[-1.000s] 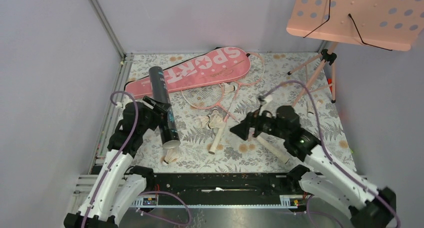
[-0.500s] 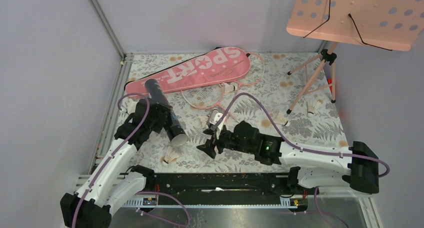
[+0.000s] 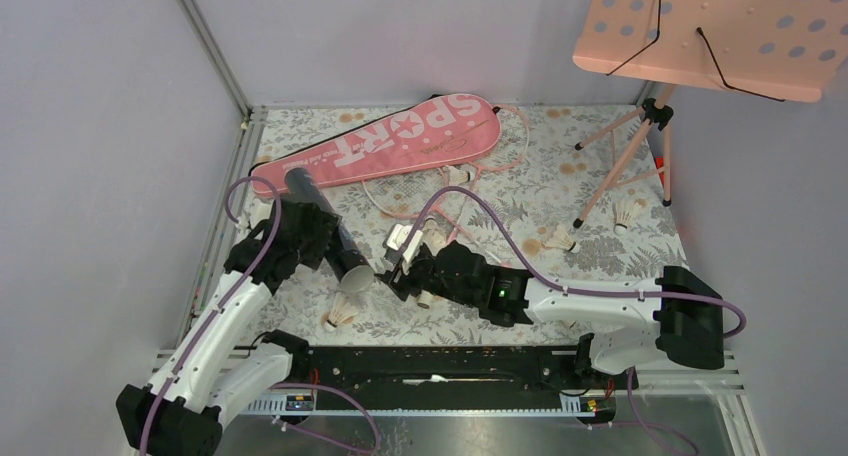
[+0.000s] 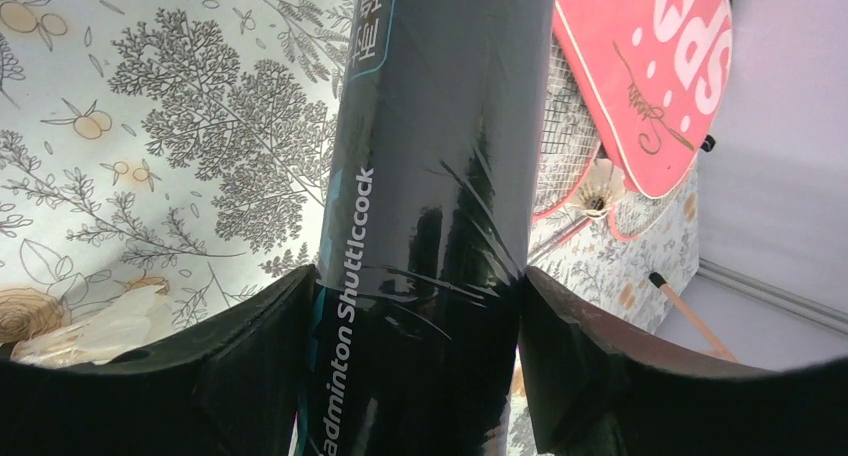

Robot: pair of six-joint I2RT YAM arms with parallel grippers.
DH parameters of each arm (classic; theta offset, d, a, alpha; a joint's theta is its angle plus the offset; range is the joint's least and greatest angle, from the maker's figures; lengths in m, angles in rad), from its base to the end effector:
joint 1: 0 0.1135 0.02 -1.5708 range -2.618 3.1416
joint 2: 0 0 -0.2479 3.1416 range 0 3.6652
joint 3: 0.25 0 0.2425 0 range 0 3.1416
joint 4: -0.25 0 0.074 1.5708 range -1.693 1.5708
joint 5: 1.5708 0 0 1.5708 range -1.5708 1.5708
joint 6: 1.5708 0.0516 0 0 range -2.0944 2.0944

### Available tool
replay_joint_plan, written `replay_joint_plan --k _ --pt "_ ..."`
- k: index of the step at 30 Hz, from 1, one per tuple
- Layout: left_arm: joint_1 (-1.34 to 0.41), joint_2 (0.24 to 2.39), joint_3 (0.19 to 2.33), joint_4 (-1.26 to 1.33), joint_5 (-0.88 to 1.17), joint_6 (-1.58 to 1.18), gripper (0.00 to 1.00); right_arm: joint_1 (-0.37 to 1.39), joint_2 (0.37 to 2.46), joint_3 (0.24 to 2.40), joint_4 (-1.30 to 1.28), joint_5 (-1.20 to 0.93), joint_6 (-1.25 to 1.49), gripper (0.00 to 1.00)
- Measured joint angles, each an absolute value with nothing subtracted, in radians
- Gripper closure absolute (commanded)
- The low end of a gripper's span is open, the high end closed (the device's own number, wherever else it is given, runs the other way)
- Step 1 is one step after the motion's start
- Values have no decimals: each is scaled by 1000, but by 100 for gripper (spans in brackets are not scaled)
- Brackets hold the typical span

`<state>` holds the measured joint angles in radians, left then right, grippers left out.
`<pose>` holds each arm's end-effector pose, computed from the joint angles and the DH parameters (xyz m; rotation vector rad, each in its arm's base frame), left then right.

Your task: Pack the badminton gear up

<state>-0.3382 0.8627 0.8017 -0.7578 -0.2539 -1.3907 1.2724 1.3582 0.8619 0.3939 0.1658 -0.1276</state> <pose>0.1756 -0.0480 0.2568 -1.3198 2.0296 -0.5259 0.1043 0.3102 0.2839 -1.0088 1.3977 0.7202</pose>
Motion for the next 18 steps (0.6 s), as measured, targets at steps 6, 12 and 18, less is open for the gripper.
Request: replay_joint_plan --k 6,12,18 --pt "-338 889 803 -778 -246 -1402 87 1281 1362 862 393 182 -130 40" --pt "-340 907 806 -799 -229 -1410 86 1283 1358 854 439 181 -146 35" --pt "-342 931 822 -818 -184 -1415 85 1283 1342 822 499 158 -194 36"
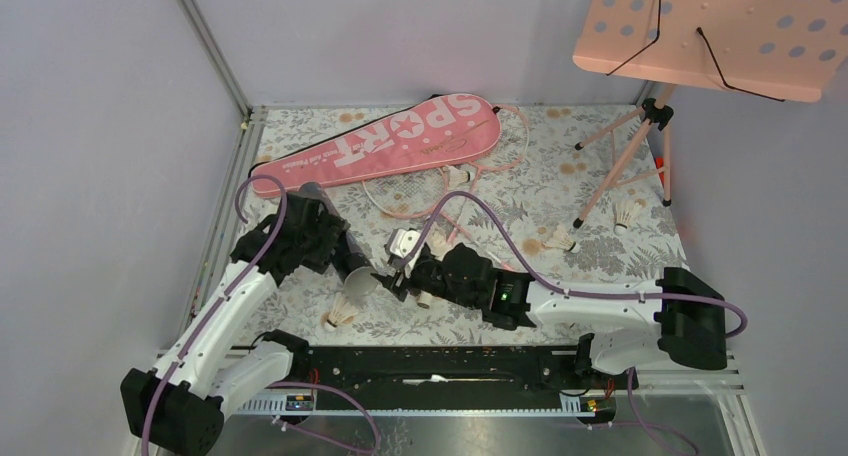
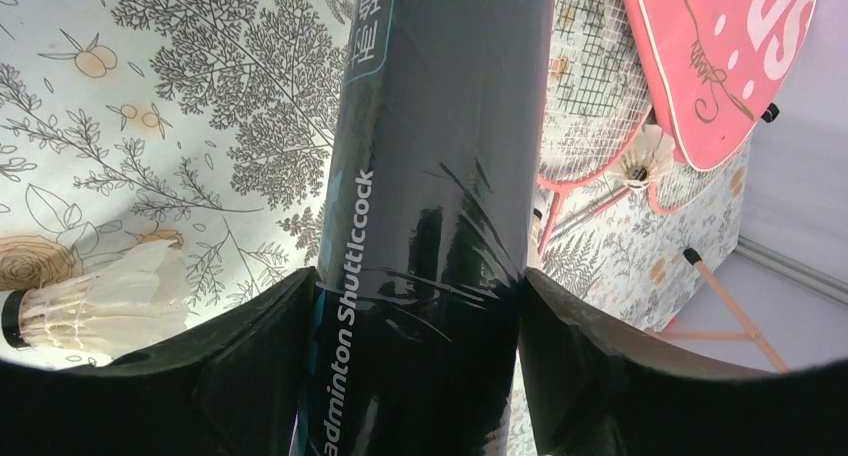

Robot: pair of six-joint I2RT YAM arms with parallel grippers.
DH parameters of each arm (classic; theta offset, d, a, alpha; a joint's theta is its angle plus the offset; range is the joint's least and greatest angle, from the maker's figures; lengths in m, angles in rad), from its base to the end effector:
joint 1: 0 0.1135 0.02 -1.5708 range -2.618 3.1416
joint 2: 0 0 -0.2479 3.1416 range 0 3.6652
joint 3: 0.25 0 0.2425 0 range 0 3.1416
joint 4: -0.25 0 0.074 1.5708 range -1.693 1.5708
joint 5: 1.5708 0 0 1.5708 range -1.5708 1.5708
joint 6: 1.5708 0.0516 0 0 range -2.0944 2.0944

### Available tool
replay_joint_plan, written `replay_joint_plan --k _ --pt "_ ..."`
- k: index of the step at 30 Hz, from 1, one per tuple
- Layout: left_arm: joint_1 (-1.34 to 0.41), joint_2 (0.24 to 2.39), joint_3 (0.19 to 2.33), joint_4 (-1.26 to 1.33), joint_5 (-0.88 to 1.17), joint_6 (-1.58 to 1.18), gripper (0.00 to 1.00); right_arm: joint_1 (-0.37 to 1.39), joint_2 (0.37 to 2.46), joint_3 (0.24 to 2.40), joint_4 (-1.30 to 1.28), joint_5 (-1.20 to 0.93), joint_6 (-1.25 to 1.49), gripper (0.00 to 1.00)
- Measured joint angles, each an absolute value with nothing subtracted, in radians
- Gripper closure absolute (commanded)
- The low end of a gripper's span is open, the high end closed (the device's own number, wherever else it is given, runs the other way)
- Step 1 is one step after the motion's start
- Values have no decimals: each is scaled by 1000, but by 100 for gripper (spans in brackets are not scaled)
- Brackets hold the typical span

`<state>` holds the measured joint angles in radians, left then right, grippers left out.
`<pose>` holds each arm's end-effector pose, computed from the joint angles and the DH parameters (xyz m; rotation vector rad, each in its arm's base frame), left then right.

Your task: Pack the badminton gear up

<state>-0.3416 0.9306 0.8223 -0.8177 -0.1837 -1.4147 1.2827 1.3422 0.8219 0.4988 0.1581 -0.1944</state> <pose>0.1793 -0.0537 0.2469 -1.3695 2.1493 -0.5050 0.0994 0.3068 0.2875 -1.0066 1.2938 0.7173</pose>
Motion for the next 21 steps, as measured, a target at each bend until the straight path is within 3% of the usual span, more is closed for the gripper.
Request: replay_joint_plan --k 3,6,9,10,21 --pt "-342 933 825 -823 -169 -1415 84 1283 1361 834 508 154 -213 44" --pt "-339 931 830 -835 -187 -1415 84 1286 1384 850 508 144 -214 65" --pt "-337 921 831 -835 -208 -1422 84 1296 1399 864 504 133 -207 96" --pt "-336 916 832 -835 -214 -1421 84 1300 1402 868 502 133 -209 100" --pt "-348 890 853 -863 -237 -1449 80 1299 1330 845 439 164 -141 100"
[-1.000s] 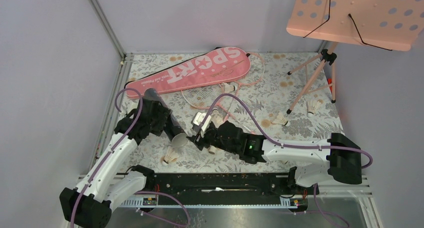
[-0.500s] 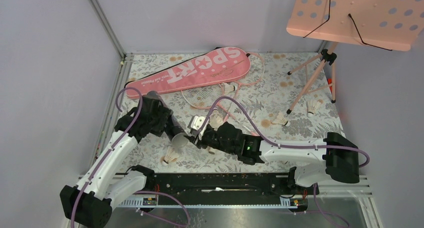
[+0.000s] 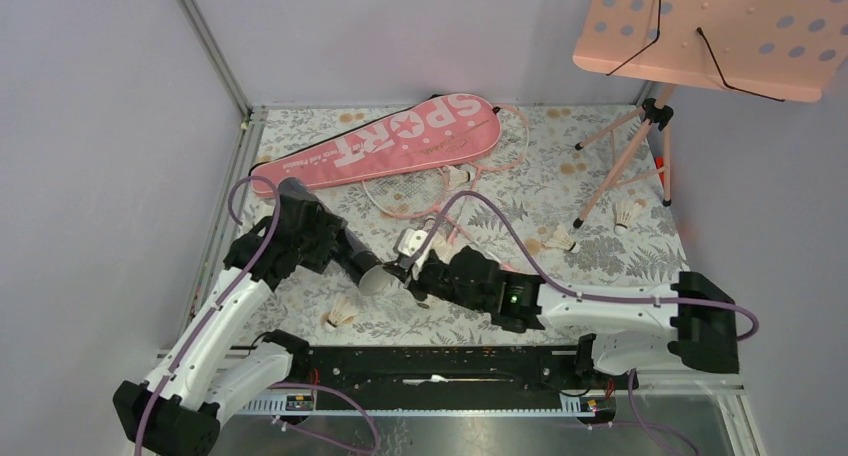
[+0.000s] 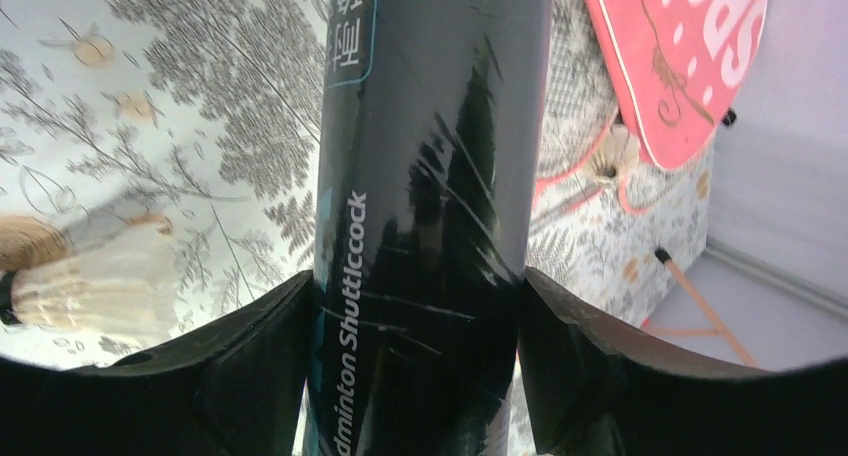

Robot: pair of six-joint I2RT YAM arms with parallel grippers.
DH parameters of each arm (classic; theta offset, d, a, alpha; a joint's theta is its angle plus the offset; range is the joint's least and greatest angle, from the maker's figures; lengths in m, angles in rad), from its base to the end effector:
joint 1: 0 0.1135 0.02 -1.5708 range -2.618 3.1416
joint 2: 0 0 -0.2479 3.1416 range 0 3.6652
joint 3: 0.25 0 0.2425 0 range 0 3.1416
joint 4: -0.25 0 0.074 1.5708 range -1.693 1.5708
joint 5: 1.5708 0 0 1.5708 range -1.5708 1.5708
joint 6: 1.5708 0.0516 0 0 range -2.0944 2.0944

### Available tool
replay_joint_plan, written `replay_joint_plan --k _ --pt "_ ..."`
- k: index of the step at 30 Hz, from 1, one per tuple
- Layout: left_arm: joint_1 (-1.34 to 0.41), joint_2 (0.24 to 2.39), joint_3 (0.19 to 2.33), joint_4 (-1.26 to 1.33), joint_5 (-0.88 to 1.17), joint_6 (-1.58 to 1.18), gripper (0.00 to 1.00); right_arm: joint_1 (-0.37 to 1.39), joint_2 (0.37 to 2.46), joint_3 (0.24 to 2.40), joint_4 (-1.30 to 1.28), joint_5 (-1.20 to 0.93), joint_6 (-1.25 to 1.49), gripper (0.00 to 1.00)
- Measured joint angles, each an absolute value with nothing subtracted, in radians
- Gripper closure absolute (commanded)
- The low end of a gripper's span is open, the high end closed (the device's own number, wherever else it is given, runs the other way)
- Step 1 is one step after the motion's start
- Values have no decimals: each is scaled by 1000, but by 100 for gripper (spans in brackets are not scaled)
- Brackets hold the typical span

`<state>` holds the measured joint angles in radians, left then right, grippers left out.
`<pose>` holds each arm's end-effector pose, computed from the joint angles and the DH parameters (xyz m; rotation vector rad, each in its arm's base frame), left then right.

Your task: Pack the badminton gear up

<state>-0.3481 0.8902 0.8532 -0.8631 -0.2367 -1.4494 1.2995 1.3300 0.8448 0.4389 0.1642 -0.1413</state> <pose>0.1716 -0.0494 0.2602 -1.3967 2.0768 -0.4969 0.0943 0.3075 0.2920 -1.0002 1.3379 0.7554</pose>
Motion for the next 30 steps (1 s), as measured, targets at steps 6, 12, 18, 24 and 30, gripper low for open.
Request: replay_joint_plan --k 6,12,18,24,30 --pt "-389 891 883 -879 -171 -1462 80 1288 1109 660 399 166 -14 100" --pt "-339 920 884 -890 -342 -1468 80 1297 855 537 320 184 110 100" --pt "-339 953 884 -889 -367 -1464 82 1298 797 504 223 305 181 100" --pt "-339 956 884 -889 -355 -1417 81 1198 854 527 -110 498 395 100" --pt "-339 912 884 -889 -337 -1372 80 1043 910 455 -272 496 569 92"
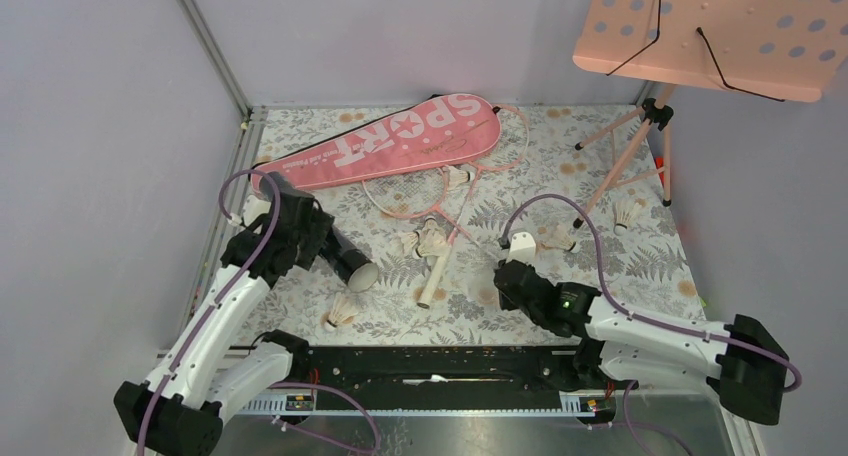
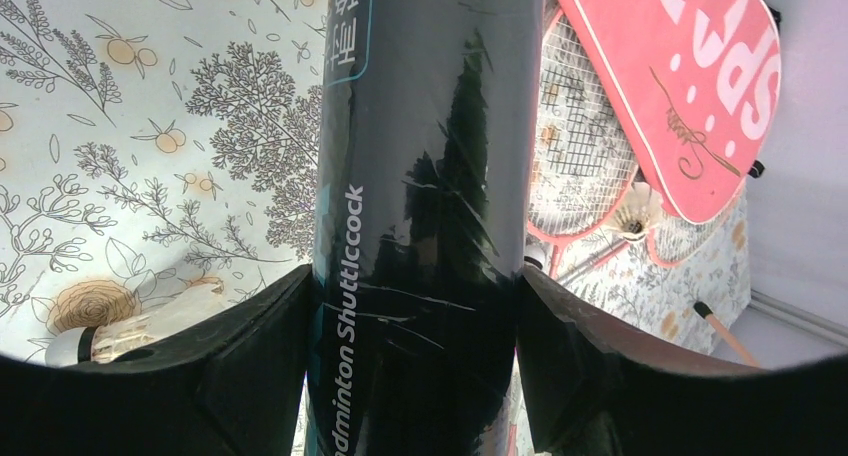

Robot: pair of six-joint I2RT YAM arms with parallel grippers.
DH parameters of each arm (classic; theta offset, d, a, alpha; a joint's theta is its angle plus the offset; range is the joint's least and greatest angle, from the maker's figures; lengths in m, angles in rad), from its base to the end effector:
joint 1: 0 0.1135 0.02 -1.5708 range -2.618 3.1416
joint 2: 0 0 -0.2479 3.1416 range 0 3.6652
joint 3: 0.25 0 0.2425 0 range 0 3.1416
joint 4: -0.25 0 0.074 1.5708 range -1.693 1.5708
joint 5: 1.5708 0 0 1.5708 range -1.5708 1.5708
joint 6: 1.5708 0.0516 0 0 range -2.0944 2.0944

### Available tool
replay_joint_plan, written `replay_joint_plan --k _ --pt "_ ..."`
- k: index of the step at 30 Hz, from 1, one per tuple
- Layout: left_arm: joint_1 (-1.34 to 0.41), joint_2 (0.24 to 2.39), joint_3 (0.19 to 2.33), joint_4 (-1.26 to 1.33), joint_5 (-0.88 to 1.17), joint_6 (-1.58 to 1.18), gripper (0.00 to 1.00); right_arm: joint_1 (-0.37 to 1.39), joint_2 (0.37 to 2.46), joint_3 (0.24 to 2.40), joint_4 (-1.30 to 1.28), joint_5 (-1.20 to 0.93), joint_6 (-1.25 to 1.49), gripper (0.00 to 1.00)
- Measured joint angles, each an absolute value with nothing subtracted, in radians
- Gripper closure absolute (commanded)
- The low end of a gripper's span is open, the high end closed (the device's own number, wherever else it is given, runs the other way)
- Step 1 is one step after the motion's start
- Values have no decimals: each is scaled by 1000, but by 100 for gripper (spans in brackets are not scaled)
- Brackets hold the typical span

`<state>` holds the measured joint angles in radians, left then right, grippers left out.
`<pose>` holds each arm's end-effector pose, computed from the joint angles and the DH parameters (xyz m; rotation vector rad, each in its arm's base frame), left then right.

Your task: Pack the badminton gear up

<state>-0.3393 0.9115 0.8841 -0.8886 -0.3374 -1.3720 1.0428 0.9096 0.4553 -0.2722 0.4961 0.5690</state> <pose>0.1748 -0.0436 0.2657 -1.3295 2.0555 -0.3537 0.1192 0.1556 0.1807 -0.2730 2.1970 0.3270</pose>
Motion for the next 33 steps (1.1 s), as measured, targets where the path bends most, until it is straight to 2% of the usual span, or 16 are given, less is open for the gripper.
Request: replay_joint_plan --k 4,6,7,11,12,17,21,26,30,33 --pt "-339 883 883 -888 -315 -1356 80 1038 1005 454 -283 477 601 76" --pt "-339 880 881 -888 -295 -1353 79 1036 1063 466 -281 476 606 45" --pt "-339 879 881 -888 -283 -1353 79 1035 1089 475 -280 475 608 36" --pt "-339 877 881 -887 -232 -1351 79 1034 1124 506 -279 470 580 11" --pt "-339 877 881 -888 -223 -1351 79 1034 1122 511 -278 469 573 2" --pt "-339 877 881 -888 -144 -1354 79 1037 1018 523 -161 368 371 0" --pt "-339 894 908 -903 -19 -1341 83 1059 934 482 156 183 44 0" --pt "-339 946 1033 -959 94 -1308 86 1065 984 482 418 -136 -335 0" --pt "-339 965 1075 -988 137 -1293 87 1095 1070 561 456 -320 -536 0" --pt "-339 992 1077 -1018 173 -1285 89 1140 1117 616 486 -383 -639 0"
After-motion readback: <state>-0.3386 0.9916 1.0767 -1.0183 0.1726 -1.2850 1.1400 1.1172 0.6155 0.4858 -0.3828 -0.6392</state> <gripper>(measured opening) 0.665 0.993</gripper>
